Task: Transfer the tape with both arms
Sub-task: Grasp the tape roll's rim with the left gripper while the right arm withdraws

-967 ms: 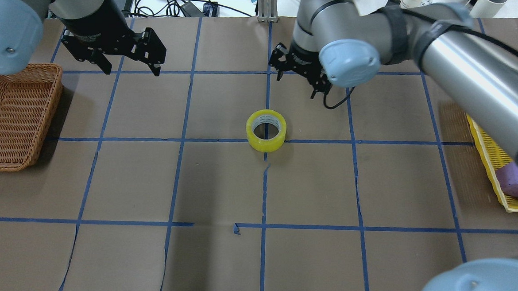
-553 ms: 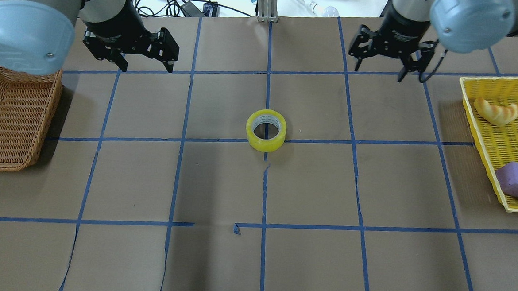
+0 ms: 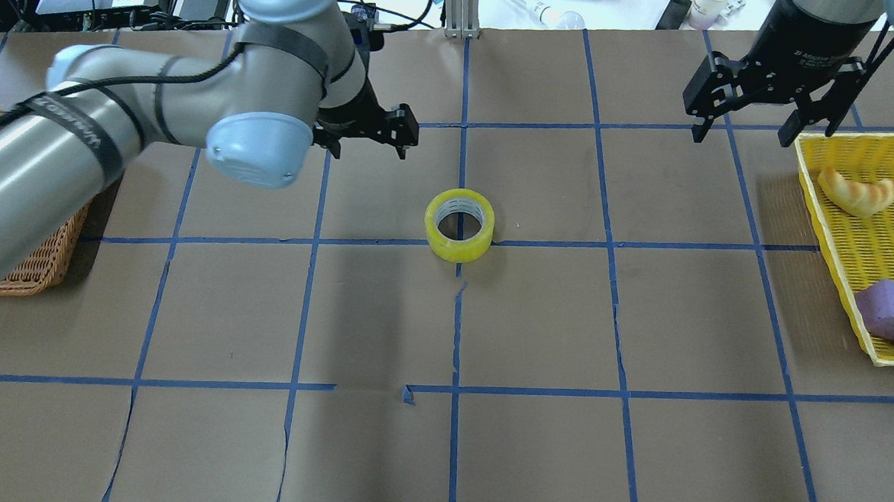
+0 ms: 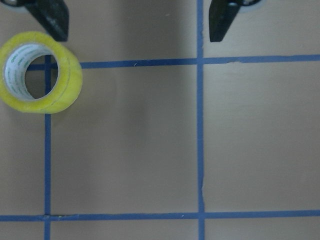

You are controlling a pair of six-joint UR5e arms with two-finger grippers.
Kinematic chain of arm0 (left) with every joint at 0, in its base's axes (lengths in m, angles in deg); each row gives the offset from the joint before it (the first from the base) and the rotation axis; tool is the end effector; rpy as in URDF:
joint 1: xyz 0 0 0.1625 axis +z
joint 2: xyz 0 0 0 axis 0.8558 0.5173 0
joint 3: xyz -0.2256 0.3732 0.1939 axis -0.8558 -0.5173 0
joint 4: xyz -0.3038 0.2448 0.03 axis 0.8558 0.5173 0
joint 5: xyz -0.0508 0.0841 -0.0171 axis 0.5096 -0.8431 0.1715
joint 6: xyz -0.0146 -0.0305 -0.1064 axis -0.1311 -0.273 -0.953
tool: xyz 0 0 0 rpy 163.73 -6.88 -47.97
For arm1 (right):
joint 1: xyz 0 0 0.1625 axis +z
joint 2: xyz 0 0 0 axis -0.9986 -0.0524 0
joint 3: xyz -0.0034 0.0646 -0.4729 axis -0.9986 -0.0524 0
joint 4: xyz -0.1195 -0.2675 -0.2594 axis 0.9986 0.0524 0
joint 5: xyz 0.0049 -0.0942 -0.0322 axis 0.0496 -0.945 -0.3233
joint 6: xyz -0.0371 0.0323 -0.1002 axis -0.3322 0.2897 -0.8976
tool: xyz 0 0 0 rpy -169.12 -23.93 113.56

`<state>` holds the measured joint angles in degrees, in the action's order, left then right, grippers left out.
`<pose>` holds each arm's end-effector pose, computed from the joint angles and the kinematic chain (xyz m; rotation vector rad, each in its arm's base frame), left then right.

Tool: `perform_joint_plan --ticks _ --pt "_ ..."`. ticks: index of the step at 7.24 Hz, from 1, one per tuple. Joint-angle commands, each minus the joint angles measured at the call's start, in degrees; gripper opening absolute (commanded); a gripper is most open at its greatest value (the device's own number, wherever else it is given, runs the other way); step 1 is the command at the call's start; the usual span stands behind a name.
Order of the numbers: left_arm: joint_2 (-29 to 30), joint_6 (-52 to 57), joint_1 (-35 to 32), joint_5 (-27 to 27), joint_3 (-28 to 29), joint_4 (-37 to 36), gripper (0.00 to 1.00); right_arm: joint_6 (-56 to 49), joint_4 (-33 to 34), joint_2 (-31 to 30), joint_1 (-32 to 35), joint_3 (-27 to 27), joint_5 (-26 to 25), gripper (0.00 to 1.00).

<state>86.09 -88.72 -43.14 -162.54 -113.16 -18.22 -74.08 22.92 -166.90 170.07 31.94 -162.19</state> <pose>-0.2636 -0.5734 0.3667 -0.0617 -3.0564 0.2182 0.0702 -0.5175 0.5193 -0.0835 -3.1333 -0.0904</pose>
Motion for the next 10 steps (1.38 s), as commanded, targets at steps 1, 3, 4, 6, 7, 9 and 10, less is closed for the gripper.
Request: perform_joint_plan --ticks 1,3,4,6,7,9,10 --pt "6.9 -1.18 -3.21 1.35 -0.53 -5.36 1.0 -0.19 -2.4 -0.82 0.59 0.08 0.03 1.0" --pt "10.6 -1.1 -4.35 1.52 -0.62 -6.0 1.0 -0.8 -2.23 -1.09 5.31 0.87 0.38 1.0" --pt "11.4 -0.92 -4.62 1.61 -0.71 -8.96 0.98 -0.72 -1.8 -1.18 6.82 0.79 0.73 1.0" --pt "12.11 -1.27 -4.62 1.7 -1.76 -10.05 0.21 -0.11 -1.62 -1.18 8.24 0.79 0.56 1.0" --pt "12.11 -1.36 -4.62 1.7 -3.07 -10.65 0.04 -0.01 -1.53 -1.18 8.07 0.61 -0.14 1.0" --pt "9.85 -0.67 -3.84 2.66 -2.74 -10.75 0.0 0.87 -1.44 -1.44 8.15 0.88 -0.15 1.0" --pt "7.56 -0.57 -1.48 2.75 -1.95 -9.61 0.0 0.69 -1.44 -1.79 8.07 0.96 -0.15 1.0"
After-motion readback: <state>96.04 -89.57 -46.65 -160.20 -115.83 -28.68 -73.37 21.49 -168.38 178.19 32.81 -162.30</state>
